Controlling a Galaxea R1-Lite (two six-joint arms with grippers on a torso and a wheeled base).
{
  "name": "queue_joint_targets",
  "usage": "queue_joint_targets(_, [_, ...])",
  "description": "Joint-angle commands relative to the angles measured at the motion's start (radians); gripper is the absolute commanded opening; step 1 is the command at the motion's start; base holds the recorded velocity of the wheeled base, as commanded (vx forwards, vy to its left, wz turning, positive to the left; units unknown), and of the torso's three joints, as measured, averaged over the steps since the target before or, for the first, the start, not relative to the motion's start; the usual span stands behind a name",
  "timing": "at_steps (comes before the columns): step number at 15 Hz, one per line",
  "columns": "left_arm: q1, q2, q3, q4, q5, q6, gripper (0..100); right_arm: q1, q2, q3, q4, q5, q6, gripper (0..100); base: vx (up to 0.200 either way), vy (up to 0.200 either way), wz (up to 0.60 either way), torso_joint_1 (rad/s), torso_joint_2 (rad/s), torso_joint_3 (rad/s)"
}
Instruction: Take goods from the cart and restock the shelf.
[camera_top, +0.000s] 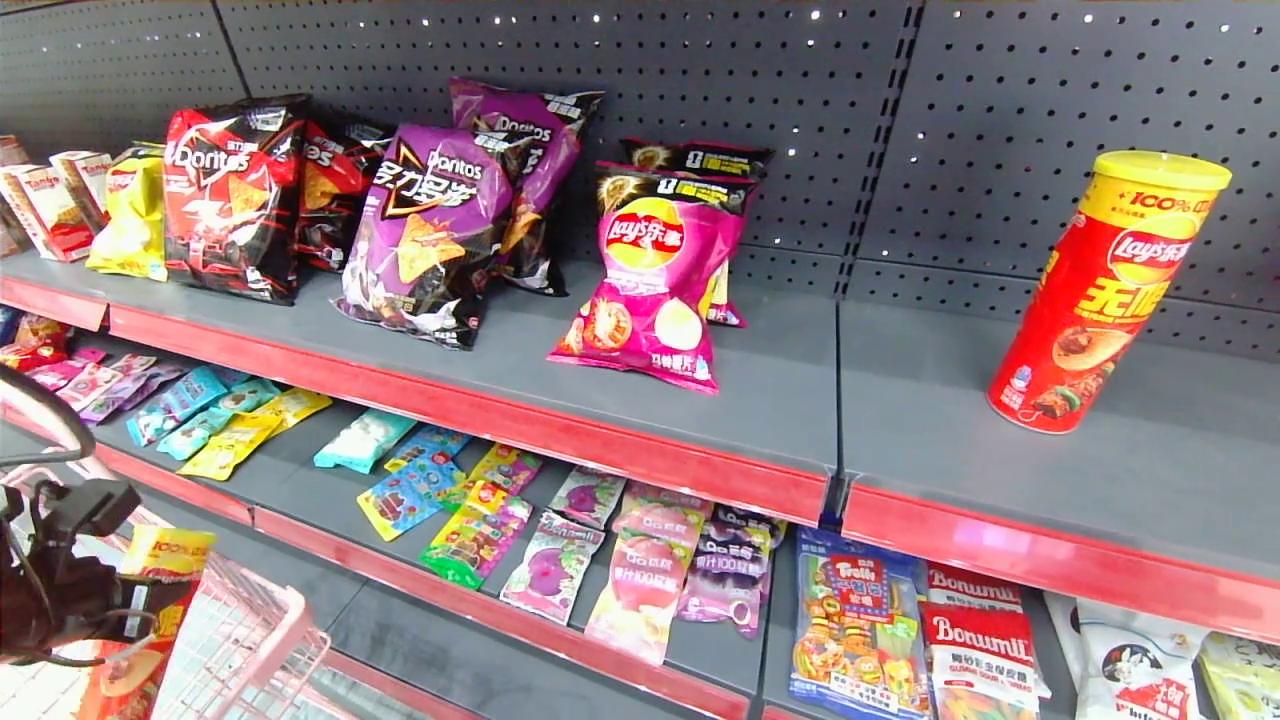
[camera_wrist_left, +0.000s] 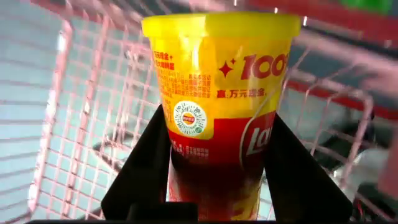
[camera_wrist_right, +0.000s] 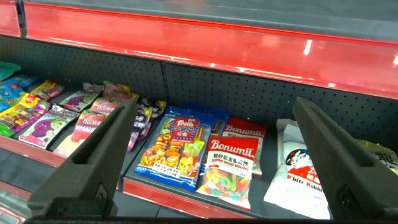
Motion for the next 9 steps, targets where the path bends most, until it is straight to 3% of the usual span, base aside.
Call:
queue_joint_targets(1, [0.002,-0.171,0.002,0.003,-0.011,-0.020,0,0.000,0.000,0.000,0.000,0.000,0.000,100,0.000,0.000,0.00,0.000,0.00,0.000])
queue_joint_targets(9, [0.000,-0.507,-0.066,0.005,-0.003,-0.121,0,0.000,0.000,0.000,0.000,0.001,0.000,100,0.000,0.000,0.00,0.000,0.00,0.000])
